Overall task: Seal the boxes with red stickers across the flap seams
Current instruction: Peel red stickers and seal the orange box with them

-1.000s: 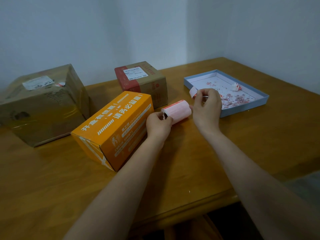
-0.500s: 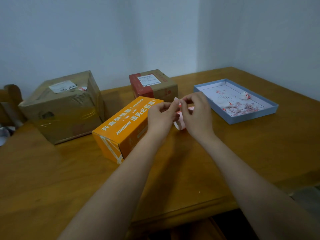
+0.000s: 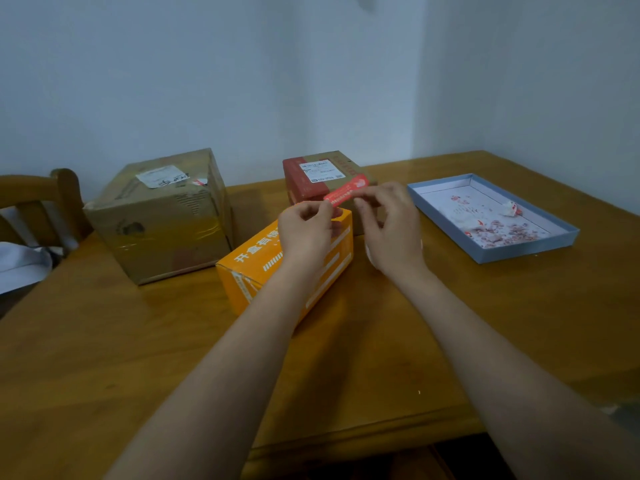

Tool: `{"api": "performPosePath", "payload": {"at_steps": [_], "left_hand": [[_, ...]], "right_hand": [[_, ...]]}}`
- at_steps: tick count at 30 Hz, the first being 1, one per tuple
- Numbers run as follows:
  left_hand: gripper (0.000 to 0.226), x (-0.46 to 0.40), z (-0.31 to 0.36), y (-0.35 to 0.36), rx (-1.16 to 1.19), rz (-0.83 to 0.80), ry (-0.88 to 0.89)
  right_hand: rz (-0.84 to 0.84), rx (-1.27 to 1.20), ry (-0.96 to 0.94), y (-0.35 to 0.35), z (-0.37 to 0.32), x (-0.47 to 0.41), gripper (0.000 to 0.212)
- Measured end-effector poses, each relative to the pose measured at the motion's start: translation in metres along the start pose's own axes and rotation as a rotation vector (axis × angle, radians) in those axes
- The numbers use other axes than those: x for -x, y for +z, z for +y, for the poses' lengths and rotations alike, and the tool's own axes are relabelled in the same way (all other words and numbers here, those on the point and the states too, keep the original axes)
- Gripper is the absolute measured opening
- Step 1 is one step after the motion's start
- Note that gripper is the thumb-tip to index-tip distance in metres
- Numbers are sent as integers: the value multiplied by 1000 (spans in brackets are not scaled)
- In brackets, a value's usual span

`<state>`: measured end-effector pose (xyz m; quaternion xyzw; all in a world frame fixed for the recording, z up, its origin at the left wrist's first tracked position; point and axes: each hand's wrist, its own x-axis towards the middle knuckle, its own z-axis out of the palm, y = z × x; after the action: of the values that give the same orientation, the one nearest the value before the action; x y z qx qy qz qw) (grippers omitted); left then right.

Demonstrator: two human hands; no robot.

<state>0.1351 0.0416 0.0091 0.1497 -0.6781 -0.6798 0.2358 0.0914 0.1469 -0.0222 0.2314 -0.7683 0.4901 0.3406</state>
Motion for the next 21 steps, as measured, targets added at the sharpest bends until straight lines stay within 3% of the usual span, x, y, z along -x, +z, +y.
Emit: {"api": "performPosePath", "payload": {"at_steps": [2,6,11,17,21], "left_hand": [[19,-5,5,-8,-31,98,25],[17,-15,14,-29,-68,203,27],[21,-21,17,-55,-104,250,13],[21,-29,19,-75,-140,269,-6],[12,-31,18,-82,-175,221,-29]], "right_hand": [[-34,54,92,5,0,-5,23],[-309,138,311,17,3,-12,40],[-528,175,368,29,-1,-15,50],[-490,396,352,30,-6,-18,61],[-364,489,289,29,-16,-22,50]]}}
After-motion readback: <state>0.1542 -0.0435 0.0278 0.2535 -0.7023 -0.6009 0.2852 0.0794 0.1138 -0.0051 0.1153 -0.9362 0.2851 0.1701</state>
